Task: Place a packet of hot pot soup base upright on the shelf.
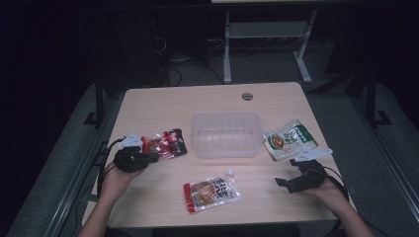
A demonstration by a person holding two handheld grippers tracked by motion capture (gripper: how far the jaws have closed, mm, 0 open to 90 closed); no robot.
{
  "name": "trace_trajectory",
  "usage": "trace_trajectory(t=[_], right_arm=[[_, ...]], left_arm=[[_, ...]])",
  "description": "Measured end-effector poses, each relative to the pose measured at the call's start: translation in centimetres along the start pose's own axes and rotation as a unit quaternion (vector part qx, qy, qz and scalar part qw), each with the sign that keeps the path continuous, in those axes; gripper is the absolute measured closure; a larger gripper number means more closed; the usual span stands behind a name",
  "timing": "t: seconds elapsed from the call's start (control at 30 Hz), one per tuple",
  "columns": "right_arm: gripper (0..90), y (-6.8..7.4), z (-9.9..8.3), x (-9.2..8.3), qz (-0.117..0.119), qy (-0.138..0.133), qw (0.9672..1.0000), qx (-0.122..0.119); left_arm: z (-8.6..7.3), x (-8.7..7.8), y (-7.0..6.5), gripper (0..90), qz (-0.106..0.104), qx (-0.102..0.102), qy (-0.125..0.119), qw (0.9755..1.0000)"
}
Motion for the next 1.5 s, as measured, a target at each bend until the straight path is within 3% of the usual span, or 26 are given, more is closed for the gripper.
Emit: trace_trajectory(t=[0.37,0.57,0.77,0.83,1.17,1.5], right_arm=[[4.6,0.0,-0.1,0.0,0.001,0.001,1.0000,0.003],[4.9,-0.1,0.0,0.0,0.000,0.000,1.0000,0.005],[5.0,-0.1,-0.1,-0.1,0.001,0.002,1.0000,0.008],[5.0,-0.2,-0.1,-0.1,0.000,0.002,1.0000,0.007],[5.2,-0.1,-0.1,-0.1,0.001,0.002,1.0000,0.008],[5.3,-0.2,-0.2,-0.2,0.000,0.003,0.9999,0.011]], left_arm=[[2.6,2.3,3.1,89.9,0.042,-0.011,0.005,0.9991],[3.7,3.6,5.2,89.9,0.067,-0.030,0.002,0.9973],[4.0,5.3,7.6,89.9,0.096,-0.037,0.014,0.9946],[3.6,5.7,8.2,89.9,0.103,-0.038,0.029,0.9935],[1.7,6.7,9.4,89.9,0.096,-0.062,0.052,0.9921],[0.4,5.6,8.3,89.9,0.069,-0.081,0.067,0.9920]])
Point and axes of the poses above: each handheld gripper's, and its own axes: x roughly forward along the jaws, z roughly out of its top, y roughly to its left, the point moved 7 cm from there along x, roughly forward along the jaws, and after that the axes turned 3 degrees about -y, right-handed, at the moved point
